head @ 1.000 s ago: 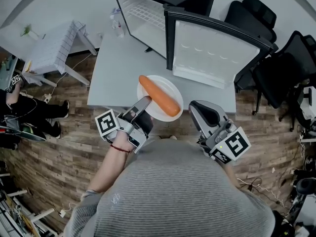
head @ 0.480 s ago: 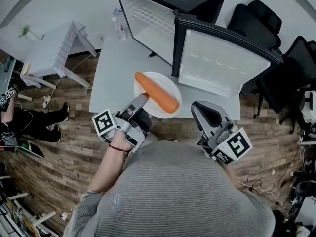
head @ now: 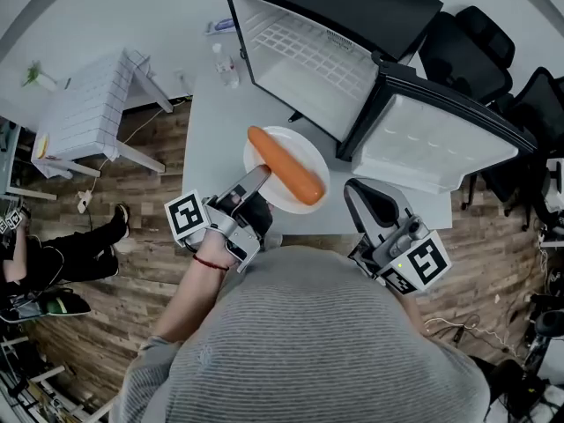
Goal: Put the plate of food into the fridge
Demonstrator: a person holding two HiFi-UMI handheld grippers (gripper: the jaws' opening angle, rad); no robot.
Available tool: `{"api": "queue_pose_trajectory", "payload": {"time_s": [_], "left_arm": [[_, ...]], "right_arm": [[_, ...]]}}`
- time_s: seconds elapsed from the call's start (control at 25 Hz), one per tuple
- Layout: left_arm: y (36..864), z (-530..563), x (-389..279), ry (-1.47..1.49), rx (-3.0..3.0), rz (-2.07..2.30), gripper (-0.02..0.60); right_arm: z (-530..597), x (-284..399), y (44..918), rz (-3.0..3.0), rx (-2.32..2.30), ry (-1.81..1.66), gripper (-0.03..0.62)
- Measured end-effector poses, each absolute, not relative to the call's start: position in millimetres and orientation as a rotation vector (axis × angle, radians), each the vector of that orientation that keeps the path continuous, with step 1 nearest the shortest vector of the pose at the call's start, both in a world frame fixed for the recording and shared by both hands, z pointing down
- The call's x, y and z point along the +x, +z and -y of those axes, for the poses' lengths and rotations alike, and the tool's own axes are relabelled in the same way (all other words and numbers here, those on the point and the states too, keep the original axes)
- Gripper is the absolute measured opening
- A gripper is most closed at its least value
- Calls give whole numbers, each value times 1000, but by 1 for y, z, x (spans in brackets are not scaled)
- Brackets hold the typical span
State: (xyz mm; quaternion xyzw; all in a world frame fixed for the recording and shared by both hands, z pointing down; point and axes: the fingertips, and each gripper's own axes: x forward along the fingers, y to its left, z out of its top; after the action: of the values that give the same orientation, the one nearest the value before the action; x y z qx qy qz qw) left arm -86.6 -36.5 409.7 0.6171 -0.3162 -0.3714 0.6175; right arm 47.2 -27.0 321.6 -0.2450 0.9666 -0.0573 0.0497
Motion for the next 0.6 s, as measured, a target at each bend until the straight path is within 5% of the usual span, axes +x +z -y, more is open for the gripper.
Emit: {"api": "queue_pose_trajectory", "payload": {"time_s": [0.6], "left_arm": [[423,88,-141,-706,1420,591,55]], "right_arm": [[52,-21,329,-2892,-1024,-178,15]]}}
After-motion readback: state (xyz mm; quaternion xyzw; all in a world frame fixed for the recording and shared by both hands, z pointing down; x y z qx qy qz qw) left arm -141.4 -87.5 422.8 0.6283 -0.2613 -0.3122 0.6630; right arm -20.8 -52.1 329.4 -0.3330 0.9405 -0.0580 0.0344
